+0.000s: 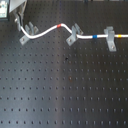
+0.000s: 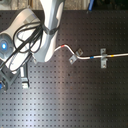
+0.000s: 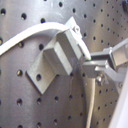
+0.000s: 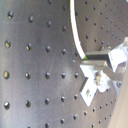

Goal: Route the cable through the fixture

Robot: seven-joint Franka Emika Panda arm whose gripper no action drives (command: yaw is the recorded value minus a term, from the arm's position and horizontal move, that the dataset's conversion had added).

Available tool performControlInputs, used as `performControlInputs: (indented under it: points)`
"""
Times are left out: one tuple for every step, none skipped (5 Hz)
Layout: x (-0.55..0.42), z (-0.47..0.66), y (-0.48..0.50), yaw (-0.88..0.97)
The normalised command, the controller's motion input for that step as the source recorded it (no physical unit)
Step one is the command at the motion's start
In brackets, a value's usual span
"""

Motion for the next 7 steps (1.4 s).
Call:
performControlInputs:
  points:
    - [0.155, -0.22, -0.32, 0.0]
    - [0.054, -0.08, -0.363, 0.05]
    - [0.029, -0.06, -0.394, 0.13]
    - [-0.098, -0.05, -0.243, 0.1]
    - [-0.15, -0.34, -0.137, 0.09]
    - [-0.145, -0.4, -0.053, 0.17]
    - [0.044, -0.02, 0.038, 0.0]
